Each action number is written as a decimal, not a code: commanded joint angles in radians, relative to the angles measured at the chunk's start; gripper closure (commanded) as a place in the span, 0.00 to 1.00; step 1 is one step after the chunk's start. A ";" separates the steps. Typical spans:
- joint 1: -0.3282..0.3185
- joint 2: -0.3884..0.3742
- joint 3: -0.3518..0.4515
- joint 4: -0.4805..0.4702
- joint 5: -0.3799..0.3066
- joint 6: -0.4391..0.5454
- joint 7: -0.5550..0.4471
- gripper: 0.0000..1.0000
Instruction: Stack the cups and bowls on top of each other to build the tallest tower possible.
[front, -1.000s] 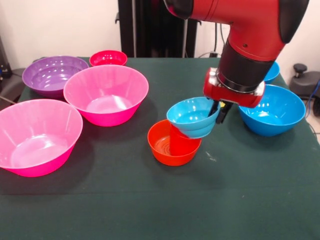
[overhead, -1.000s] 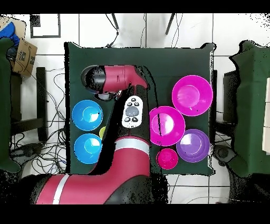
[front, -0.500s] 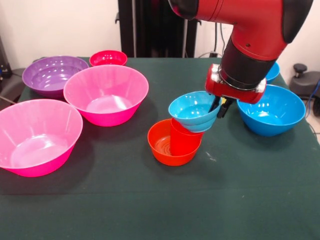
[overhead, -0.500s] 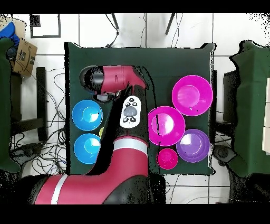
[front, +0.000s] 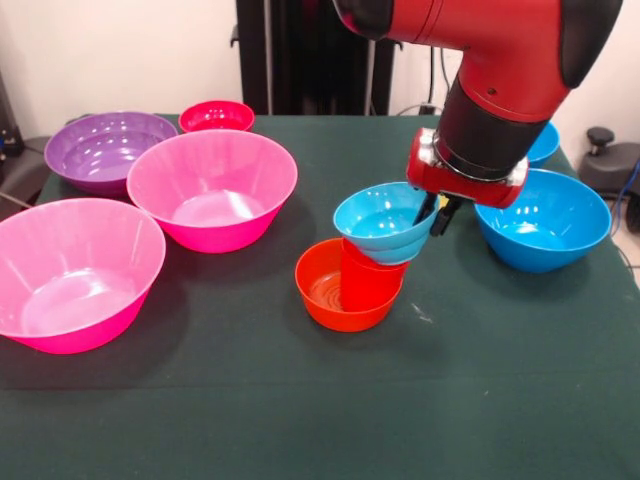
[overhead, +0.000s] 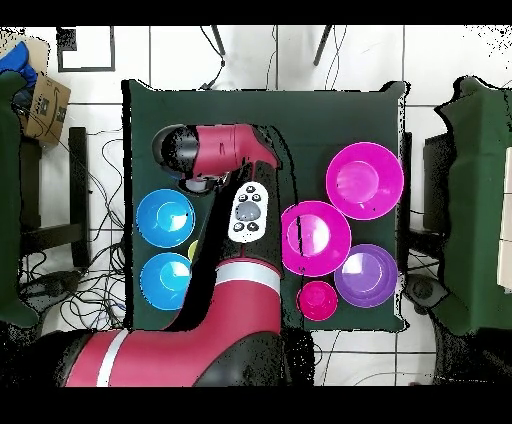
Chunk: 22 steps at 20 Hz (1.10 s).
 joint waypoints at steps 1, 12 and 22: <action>0.020 0.068 0.036 0.045 -0.096 -0.050 0.006 1.00; 0.007 0.072 0.050 0.086 -0.089 -0.111 0.021 1.00; 0.018 0.099 0.030 0.090 -0.102 -0.128 0.047 1.00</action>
